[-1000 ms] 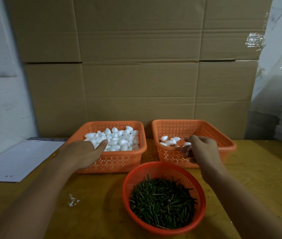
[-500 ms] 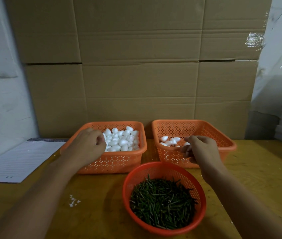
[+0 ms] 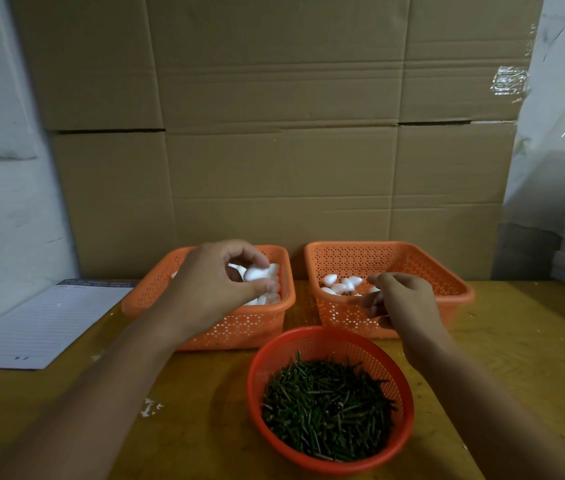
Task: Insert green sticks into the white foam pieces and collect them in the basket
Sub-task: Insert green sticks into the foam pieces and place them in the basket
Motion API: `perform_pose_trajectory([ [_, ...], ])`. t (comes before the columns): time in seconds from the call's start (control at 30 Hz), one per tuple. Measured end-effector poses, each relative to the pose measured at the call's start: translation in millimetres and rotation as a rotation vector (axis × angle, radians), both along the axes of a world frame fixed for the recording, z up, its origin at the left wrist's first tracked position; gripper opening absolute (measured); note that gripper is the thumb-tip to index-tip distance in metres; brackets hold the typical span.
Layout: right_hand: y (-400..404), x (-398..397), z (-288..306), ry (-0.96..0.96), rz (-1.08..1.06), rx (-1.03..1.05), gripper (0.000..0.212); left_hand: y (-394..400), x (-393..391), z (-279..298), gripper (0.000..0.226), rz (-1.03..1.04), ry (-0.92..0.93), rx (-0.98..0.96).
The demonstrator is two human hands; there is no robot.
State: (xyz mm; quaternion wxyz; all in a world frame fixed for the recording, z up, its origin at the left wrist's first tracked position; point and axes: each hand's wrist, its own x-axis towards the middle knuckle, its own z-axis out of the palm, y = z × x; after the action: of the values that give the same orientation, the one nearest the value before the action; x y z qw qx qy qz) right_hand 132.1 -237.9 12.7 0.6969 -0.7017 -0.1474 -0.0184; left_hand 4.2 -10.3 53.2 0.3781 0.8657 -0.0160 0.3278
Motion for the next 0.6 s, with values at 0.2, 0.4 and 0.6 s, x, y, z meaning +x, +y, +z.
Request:
perform_pose_trajectory([
  [0.2, 0.3, 0.4, 0.3, 0.013, 0.0, 0.006, 0.018, -11.9, -4.1, 1.2, 0.023, -0.128, 0.014, -0.025],
  [0.4, -0.5, -0.6, 0.5, 0.017, 0.007, 0.003, 0.018, -18.9, -3.3, 0.0, 0.019, -0.227, 0.025, -0.063],
  [0.6, -0.6, -1.5, 0.5, 0.003, 0.012, -0.009, 0.019, -25.6, -3.5, -1.6, 0.031, -0.219, 0.05, 0.033],
])
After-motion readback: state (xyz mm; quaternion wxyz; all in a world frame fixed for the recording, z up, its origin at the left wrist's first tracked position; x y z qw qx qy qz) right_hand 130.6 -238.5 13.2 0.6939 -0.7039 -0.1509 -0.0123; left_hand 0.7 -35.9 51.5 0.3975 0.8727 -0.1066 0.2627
